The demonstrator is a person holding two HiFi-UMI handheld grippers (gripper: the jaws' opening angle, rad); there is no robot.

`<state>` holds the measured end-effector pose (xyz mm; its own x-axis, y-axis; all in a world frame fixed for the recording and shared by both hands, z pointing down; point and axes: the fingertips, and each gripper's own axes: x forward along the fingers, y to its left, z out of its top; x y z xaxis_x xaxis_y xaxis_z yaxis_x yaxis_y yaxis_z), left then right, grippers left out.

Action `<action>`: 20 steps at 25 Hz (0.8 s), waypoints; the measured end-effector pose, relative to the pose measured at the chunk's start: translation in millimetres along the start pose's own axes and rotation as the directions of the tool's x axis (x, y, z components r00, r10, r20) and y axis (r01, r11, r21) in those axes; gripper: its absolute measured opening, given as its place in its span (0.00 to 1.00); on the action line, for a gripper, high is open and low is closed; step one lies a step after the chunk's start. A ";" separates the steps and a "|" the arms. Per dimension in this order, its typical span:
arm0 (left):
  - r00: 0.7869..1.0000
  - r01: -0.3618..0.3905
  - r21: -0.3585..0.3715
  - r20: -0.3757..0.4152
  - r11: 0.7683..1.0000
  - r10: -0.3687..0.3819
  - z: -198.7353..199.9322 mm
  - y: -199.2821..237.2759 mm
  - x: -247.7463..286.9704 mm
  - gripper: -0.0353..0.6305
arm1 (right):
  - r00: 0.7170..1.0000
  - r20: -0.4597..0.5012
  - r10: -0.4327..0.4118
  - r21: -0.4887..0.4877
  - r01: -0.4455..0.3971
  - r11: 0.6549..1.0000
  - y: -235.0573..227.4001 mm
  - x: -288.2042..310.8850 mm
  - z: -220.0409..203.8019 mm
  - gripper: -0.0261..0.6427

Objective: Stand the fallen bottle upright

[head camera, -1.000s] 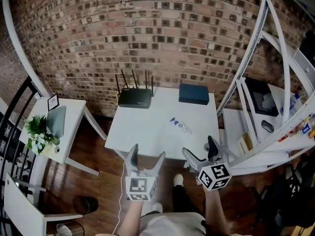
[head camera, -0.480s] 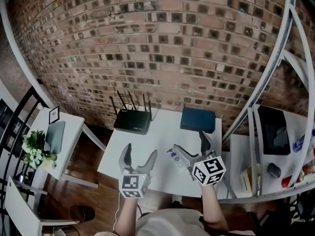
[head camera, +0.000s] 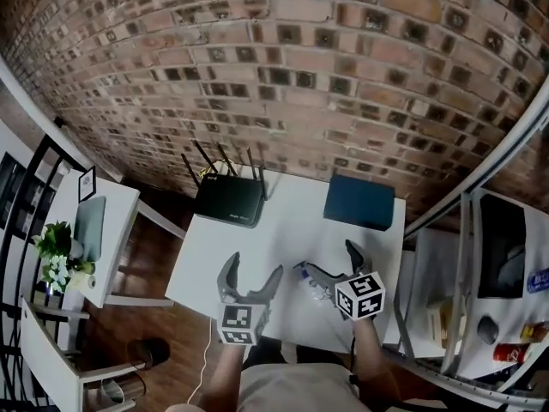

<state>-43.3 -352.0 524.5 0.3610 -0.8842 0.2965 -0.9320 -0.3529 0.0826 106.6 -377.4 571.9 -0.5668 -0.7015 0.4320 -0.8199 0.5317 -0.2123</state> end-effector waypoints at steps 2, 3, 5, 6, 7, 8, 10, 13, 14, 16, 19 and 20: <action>1.000 0.013 -0.010 -0.026 1.000 -0.013 -10.1 3.8 15.6 0.72 | 0.994 -0.103 0.025 -0.003 -0.025 1.000 -0.1 19.6 -21.4 0.79; 0.999 0.019 -0.016 -0.037 1.000 -0.020 -14.9 7.1 22.7 0.72 | 0.988 -0.147 0.039 -0.002 -0.040 0.999 1.8 29.6 -31.4 0.79; 0.998 0.029 -0.028 -0.059 0.999 -0.031 -25.9 14.6 36.9 0.72 | 0.974 -0.219 0.062 0.004 -0.062 0.998 6.2 48.9 -50.3 0.79; 0.997 0.034 -0.035 -0.071 0.999 -0.036 -32.1 17.5 43.4 0.72 | 0.965 -0.253 0.068 0.003 -0.069 0.998 7.4 57.1 -60.2 0.79; 0.996 0.038 -0.041 -0.084 0.998 -0.041 -39.3 19.4 48.7 0.72 | 0.955 -0.290 0.069 -0.001 -0.072 0.997 8.1 63.6 -71.2 0.79; 0.994 0.041 -0.044 -0.100 0.998 -0.045 -47.7 20.7 52.6 0.71 | 0.942 -0.328 0.067 -0.008 -0.073 0.997 8.5 68.5 -82.9 0.79; 0.989 0.046 -0.047 -0.138 0.998 -0.052 -66.7 22.5 57.9 0.70 | 0.917 -0.395 0.060 -0.023 -0.075 0.997 9.3 75.3 -104.8 0.79; 0.980 0.060 -0.067 -0.185 0.996 -0.071 -90.2 25.2 61.6 0.67 | 0.883 -0.465 0.065 -0.031 -0.089 0.996 12.5 84.3 -129.6 0.79; 0.978 0.063 -0.074 -0.195 0.995 -0.077 -95.7 26.3 62.7 0.67 | 0.872 -0.485 0.066 -0.033 -0.094 0.995 12.9 87.8 -136.3 0.79; 0.974 0.071 -0.080 -0.210 0.994 -0.087 -104.2 27.8 66.1 0.66 | 0.850 -0.522 0.066 -0.041 -0.102 0.994 11.8 94.2 -146.9 0.78; 0.967 0.080 -0.086 -0.233 0.993 -0.098 -116.6 29.0 66.1 0.65 | 0.826 -0.558 0.079 -0.035 -0.119 0.992 14.9 99.1 -158.7 0.60; 0.966 0.079 -0.089 -0.241 0.993 -0.098 -120.6 30.4 65.5 0.64 | 0.820 -0.567 0.085 -0.032 -0.124 0.992 16.6 100.7 -161.8 0.58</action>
<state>-51.8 -383.7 661.1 0.4326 -0.7454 0.5072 -0.8997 -0.3928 0.1902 49.0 -362.4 753.7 -0.4882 -0.2612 0.8328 -0.7400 0.6297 -0.2363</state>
